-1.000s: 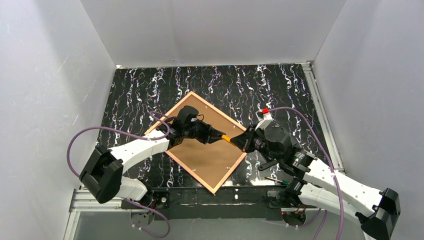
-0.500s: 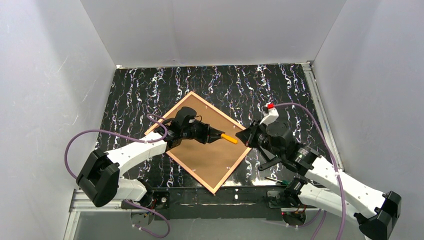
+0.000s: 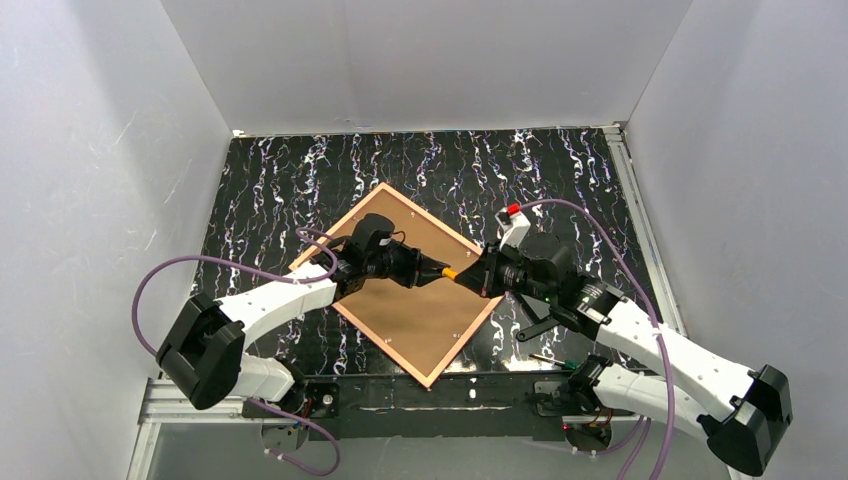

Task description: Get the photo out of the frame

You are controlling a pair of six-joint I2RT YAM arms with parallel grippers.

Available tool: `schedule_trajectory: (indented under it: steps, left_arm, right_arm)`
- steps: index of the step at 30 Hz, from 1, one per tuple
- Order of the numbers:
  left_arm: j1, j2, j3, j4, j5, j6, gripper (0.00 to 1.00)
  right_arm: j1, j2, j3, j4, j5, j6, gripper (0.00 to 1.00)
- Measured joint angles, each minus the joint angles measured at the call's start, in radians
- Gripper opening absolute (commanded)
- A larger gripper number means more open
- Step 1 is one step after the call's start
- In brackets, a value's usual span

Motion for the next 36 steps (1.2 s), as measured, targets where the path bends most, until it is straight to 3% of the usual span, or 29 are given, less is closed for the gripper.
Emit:
schedule_trajectory:
  steps: [5, 13, 22, 29, 36]
  left_arm:
    - [0.005, 0.001, -0.006, 0.011, 0.000, 0.014, 0.00]
    - [0.022, -0.012, 0.053, -0.134, -0.015, 0.170, 0.00]
    - [0.037, -0.013, 0.046, -0.066, 0.047, 0.192, 0.00]
    - [0.039, 0.032, 0.108, -0.045, 0.143, 0.267, 0.00]
    - [0.039, 0.053, 0.127, -0.089, 0.187, 0.373, 0.00]
  right_arm:
    - [0.002, 0.048, 0.003, 0.002, -0.018, -0.024, 0.01]
    - [0.014, 0.098, 0.081, -0.099, 0.035, -0.083, 0.01]
    - [0.003, 0.092, 0.077, -0.194, 0.112, -0.133, 0.01]
    - [-0.038, -0.005, 0.050, -0.102, -0.061, -0.138, 0.01]
    - [-0.066, 0.006, 0.050, -0.030, -0.174, -0.084, 0.01]
